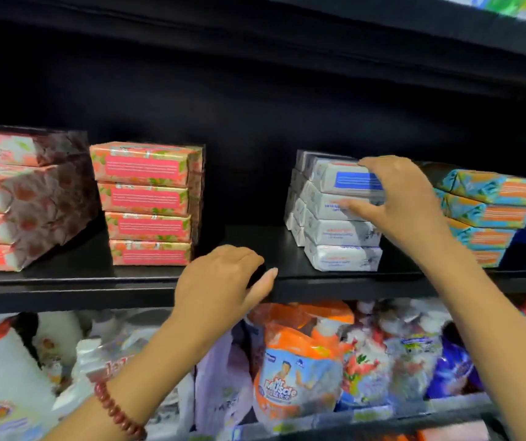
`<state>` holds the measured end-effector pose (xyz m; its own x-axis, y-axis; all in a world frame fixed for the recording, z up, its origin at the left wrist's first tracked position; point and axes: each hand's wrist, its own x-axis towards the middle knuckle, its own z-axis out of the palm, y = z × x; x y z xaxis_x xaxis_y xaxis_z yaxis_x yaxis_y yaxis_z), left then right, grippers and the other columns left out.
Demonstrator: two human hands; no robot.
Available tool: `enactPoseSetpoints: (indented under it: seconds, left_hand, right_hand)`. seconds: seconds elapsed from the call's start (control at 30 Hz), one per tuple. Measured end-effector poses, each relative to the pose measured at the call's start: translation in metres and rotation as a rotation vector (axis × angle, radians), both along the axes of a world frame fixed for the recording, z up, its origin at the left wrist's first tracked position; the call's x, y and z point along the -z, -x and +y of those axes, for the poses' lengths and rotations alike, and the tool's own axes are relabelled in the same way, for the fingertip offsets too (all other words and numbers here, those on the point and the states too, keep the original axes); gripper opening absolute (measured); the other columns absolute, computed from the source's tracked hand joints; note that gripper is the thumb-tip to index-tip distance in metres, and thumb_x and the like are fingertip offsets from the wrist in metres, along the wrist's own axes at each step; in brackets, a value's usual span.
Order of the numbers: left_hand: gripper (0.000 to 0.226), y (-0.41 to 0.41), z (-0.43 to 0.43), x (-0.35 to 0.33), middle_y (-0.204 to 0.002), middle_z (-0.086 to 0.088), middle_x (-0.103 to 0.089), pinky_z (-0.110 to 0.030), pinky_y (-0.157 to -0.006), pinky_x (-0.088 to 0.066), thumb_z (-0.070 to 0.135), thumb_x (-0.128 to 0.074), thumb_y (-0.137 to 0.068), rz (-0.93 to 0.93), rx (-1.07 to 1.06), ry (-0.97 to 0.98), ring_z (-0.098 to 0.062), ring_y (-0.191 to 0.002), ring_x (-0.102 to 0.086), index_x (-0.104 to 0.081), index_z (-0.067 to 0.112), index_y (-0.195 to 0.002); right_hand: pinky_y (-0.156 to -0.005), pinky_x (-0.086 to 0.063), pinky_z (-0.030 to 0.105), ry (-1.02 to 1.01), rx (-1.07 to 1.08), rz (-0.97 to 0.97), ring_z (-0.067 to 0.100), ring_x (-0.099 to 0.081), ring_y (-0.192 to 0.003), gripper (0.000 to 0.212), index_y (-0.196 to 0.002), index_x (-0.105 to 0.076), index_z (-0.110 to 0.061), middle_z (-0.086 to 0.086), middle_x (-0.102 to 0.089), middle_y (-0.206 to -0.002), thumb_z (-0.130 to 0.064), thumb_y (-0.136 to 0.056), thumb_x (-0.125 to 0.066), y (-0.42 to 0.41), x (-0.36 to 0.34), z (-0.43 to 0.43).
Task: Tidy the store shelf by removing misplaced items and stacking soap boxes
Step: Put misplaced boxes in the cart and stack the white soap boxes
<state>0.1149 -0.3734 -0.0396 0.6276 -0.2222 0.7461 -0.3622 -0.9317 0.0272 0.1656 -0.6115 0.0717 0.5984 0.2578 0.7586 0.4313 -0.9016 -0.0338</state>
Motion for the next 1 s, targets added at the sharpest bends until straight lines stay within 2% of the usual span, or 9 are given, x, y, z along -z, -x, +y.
enactPoseSetpoints:
  seconds: [0.23,0.37,0.47,0.53,0.6,0.73,0.83,0.93,1.0]
  left_hand:
    - [0.049,0.004,-0.008,-0.004,-0.086,0.015,-0.072,-0.022,-0.054,-0.049,0.061,-0.040,-0.084,0.030,-0.066,0.115,-0.008,-0.082,-0.067,-0.077,0.028,-0.084]
    - [0.048,0.010,-0.013,-0.029,-0.084,0.019,-0.072,-0.017,-0.073,-0.048,0.075,-0.049,-0.077,0.189,0.091,0.703,-0.001,-0.087,-0.066,-0.074,0.035,-0.082]
    - [0.064,0.016,-0.020,-0.063,-0.077,-0.001,-0.075,-0.025,-0.071,-0.051,0.074,-0.052,-0.068,0.390,0.316,1.147,-0.012,-0.077,-0.071,-0.075,0.016,-0.084]
    - [0.072,0.020,-0.022,-0.076,-0.072,-0.009,-0.073,-0.023,-0.059,-0.052,0.072,-0.053,-0.052,0.604,0.363,1.262,-0.015,-0.066,-0.069,-0.074,0.009,-0.080]
    - [0.057,0.024,-0.022,-0.078,-0.068,-0.008,-0.071,-0.021,-0.054,-0.052,0.063,-0.063,-0.051,0.667,0.392,1.242,-0.013,-0.061,-0.065,-0.075,0.010,-0.069]
    - [0.033,0.029,-0.012,-0.071,-0.076,-0.008,-0.074,-0.021,-0.057,-0.054,0.039,-0.069,-0.062,0.588,0.487,1.281,-0.013,-0.068,-0.070,-0.074,0.008,-0.066]
    - [0.041,0.031,-0.007,-0.067,-0.085,-0.005,-0.075,-0.024,-0.069,-0.057,0.036,-0.066,-0.070,0.470,0.503,1.193,-0.015,-0.083,-0.072,-0.072,-0.003,-0.081]
    - [0.027,0.029,-0.005,-0.062,-0.091,-0.002,-0.075,-0.026,-0.075,-0.057,0.034,-0.064,-0.075,0.420,0.538,1.161,-0.016,-0.090,-0.071,-0.072,0.007,-0.074]
    - [0.012,0.028,-0.003,-0.060,-0.097,-0.002,-0.074,-0.027,-0.078,-0.056,0.031,-0.071,-0.079,0.417,0.595,1.127,-0.017,-0.096,-0.070,-0.075,0.020,-0.074]
  right_hand:
    - [-0.073,-0.028,0.021,-0.039,-0.227,-0.286,0.025,-0.046,-0.091,0.034,-0.104,-0.059,-0.005,0.011,-0.056,-0.097,-0.005,-0.073,-0.072,-0.006,0.016,-0.005]
    - [-0.080,-0.033,0.023,-0.051,-0.338,-0.458,0.029,-0.050,-0.093,0.033,-0.105,-0.062,-0.001,0.016,-0.060,-0.098,0.003,-0.073,-0.069,0.008,0.027,0.000]
    - [-0.091,-0.038,0.029,-0.055,-0.460,-0.566,0.031,-0.052,-0.100,0.033,-0.110,-0.060,-0.001,0.019,-0.060,-0.104,0.003,-0.078,-0.067,0.015,0.041,0.015]
    - [-0.095,-0.039,0.031,-0.061,-0.511,-0.612,0.030,-0.051,-0.104,0.034,-0.112,-0.059,-0.004,0.015,-0.055,-0.110,0.002,-0.080,-0.068,0.016,0.050,0.028]
    - [-0.099,-0.038,0.030,-0.066,-0.529,-0.625,0.029,-0.051,-0.105,0.039,-0.114,-0.056,-0.007,0.011,-0.050,-0.113,0.002,-0.078,-0.070,0.016,0.056,0.038]
    - [-0.105,-0.031,0.025,-0.033,-0.584,-0.401,0.023,-0.045,-0.120,0.047,-0.124,-0.051,-0.011,0.006,-0.047,-0.126,-0.026,-0.084,-0.070,0.024,0.062,0.040]
    - [-0.103,-0.031,0.014,-0.312,-0.627,-0.066,0.001,-0.042,-0.124,0.060,-0.131,-0.047,-0.026,-0.012,-0.047,-0.131,-0.052,-0.079,-0.061,0.039,0.056,0.039]
    - [-0.086,-0.041,0.006,-0.641,-0.692,0.276,-0.009,-0.053,-0.108,0.057,-0.125,-0.042,-0.044,-0.028,-0.058,-0.117,-0.058,-0.074,-0.062,0.046,0.044,0.041]
    - [-0.079,-0.047,0.010,-0.692,-0.750,0.406,-0.007,-0.059,-0.100,0.057,-0.125,-0.048,-0.038,-0.027,-0.063,-0.107,-0.051,-0.074,-0.069,0.043,0.039,0.038]
